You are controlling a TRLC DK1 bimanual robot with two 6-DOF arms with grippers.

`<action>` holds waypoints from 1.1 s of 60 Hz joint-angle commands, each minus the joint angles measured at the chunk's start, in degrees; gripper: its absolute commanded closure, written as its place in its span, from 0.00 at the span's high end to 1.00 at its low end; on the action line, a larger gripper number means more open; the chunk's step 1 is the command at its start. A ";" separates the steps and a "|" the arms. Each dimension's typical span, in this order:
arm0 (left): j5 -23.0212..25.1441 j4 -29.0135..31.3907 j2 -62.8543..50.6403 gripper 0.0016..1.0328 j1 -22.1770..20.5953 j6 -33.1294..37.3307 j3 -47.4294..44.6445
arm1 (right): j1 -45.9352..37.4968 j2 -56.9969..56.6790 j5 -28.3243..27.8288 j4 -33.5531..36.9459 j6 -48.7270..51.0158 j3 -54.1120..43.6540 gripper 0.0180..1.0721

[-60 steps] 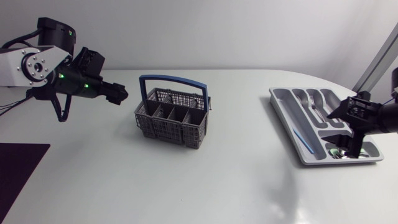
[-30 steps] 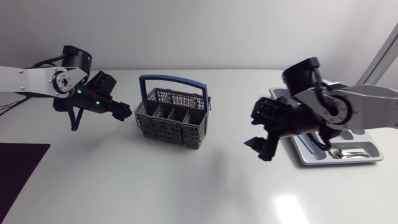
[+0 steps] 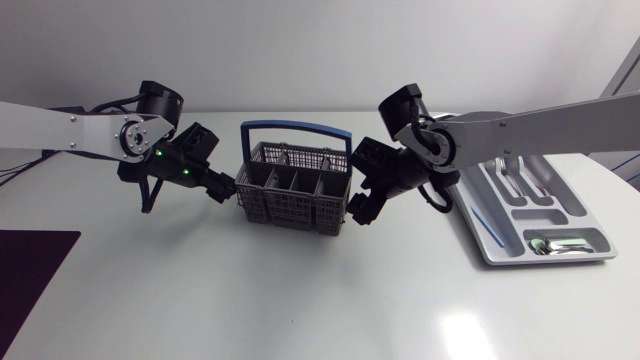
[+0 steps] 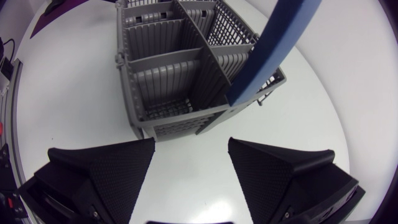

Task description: Unload the cutlery basket into the drawer organizer.

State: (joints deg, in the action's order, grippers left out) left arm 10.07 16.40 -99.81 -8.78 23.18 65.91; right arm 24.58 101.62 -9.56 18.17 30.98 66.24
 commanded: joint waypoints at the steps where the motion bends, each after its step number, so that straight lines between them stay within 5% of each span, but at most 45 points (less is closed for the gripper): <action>1: 1.36 -0.32 0.23 0.80 -0.98 1.43 -0.61 | -1.55 2.61 0.42 0.11 -2.68 1.97 0.81; 25: 1.62 -0.23 5.77 0.80 -5.55 1.08 -5.44 | -4.10 7.62 0.16 0.46 -3.03 7.24 0.81; 66: 1.62 -0.23 8.14 0.80 -3.27 1.34 -6.58 | -1.81 5.78 0.51 1.16 -3.38 5.48 0.82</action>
State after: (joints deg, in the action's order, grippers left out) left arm 10.26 16.43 -92.62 -11.79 23.20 60.99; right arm 21.69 108.38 -9.04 19.29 29.54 72.75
